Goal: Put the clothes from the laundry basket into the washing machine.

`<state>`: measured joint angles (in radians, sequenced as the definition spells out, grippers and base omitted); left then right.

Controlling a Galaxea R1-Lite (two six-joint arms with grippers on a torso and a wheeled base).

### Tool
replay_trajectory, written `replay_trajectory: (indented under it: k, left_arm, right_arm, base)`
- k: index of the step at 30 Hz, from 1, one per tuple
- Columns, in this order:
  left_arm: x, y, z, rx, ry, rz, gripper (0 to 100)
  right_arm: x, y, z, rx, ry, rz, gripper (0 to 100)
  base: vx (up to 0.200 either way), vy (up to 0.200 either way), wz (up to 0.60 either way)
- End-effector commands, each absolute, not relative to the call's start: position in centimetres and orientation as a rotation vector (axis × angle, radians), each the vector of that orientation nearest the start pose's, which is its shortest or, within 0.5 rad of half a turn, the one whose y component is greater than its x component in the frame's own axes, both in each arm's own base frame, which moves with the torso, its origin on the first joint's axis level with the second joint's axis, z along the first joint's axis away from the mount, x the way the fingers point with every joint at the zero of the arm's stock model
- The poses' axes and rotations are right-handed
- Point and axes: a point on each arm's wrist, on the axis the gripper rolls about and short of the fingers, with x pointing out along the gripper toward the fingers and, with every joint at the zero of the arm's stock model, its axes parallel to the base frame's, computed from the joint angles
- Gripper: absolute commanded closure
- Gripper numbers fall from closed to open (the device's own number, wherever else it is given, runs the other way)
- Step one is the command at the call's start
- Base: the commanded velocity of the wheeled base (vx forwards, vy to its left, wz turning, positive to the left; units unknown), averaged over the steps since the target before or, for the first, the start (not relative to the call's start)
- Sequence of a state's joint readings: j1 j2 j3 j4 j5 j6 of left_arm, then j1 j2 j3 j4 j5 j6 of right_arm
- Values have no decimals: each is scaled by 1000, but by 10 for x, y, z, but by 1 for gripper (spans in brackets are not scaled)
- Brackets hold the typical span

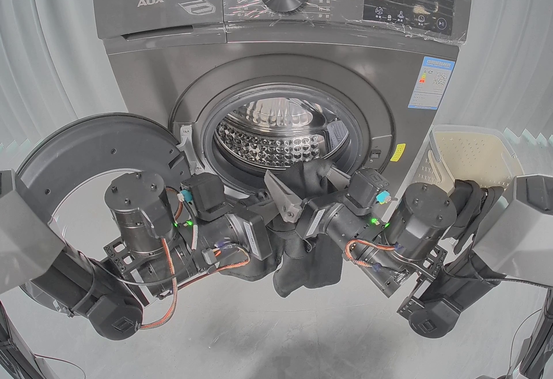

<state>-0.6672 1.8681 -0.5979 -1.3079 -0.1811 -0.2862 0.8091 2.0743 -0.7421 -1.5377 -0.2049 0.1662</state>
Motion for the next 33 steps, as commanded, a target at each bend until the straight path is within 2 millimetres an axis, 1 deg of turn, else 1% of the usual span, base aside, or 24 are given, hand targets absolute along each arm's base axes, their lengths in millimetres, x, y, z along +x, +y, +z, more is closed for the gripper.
replay_trajectory:
  k: [1, 3, 4, 8, 11, 15, 17, 21, 26, 33]
  left_arm:
    - [246, -199, 156, -290, 39, -842, 100]
    - [246, -199, 157, -292, 35, -842, 100]
    - [246, -198, 159, -294, 31, -841, 100]
    - [244, -196, 161, -295, 26, -839, 100]
    - [243, -195, 161, -295, 28, -837, 100]
    - [244, -194, 163, -297, 19, -815, 100]
    - [245, -194, 163, -298, 15, -811, 100]
    - [246, -194, 165, -298, 8, -806, 100]
    - [249, -194, 170, -304, -18, -781, 100]
    - [258, -193, 181, -301, -71, -735, 100]
  right_arm:
    - [248, 252, 124, 243, -95, 611, 0]
    - [248, 251, 122, 241, -83, 606, 0]
    - [251, 247, 117, 243, -70, 584, 0]
    - [254, 241, 115, 264, -62, 565, 0]
    - [250, 236, 112, 271, -36, 561, 0]
    - [240, 226, 103, 268, 27, 556, 0]
    - [236, 221, 101, 266, 44, 557, 0]
    - [236, 213, 100, 259, 56, 539, 0]
    - [235, 212, 96, 247, 68, 534, 0]
    - [236, 214, 74, 196, 133, 529, 0]
  base:
    - [0, 0, 0]
    - [0, 0, 0]
    - [0, 0, 0]
    - [0, 0, 0]
    - [0, 0, 0]
    - [0, 0, 0]
    - [0, 0, 0]
    - [0, 0, 0]
    - [0, 0, 0]
    - [0, 0, 0]
